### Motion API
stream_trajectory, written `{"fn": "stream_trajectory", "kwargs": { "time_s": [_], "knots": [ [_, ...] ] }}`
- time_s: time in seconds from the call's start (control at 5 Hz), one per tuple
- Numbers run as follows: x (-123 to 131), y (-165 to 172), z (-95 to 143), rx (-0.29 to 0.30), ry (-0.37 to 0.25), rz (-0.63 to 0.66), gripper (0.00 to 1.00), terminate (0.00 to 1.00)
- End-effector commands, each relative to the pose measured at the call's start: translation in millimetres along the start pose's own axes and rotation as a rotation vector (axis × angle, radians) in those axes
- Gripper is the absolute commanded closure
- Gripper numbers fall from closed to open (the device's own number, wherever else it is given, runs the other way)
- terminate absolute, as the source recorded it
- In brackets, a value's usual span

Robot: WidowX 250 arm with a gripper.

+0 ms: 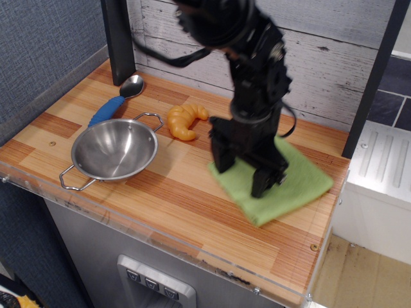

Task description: Drag the green napkin to the lower left edge of table

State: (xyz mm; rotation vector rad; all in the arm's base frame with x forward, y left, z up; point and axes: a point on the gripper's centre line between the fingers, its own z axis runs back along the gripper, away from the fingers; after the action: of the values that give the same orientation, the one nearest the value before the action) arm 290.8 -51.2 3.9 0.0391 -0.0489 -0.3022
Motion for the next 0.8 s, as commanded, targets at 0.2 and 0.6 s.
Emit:
{"fn": "stream_trajectory", "kwargs": {
  "time_s": [0.2,0.6],
  "knots": [
    [-32,20,16,-0.072,-0.011,0.157,0.0,0.0],
    [26,14,70,-0.209,-0.162,0.171,0.0,0.0]
  ]
}}
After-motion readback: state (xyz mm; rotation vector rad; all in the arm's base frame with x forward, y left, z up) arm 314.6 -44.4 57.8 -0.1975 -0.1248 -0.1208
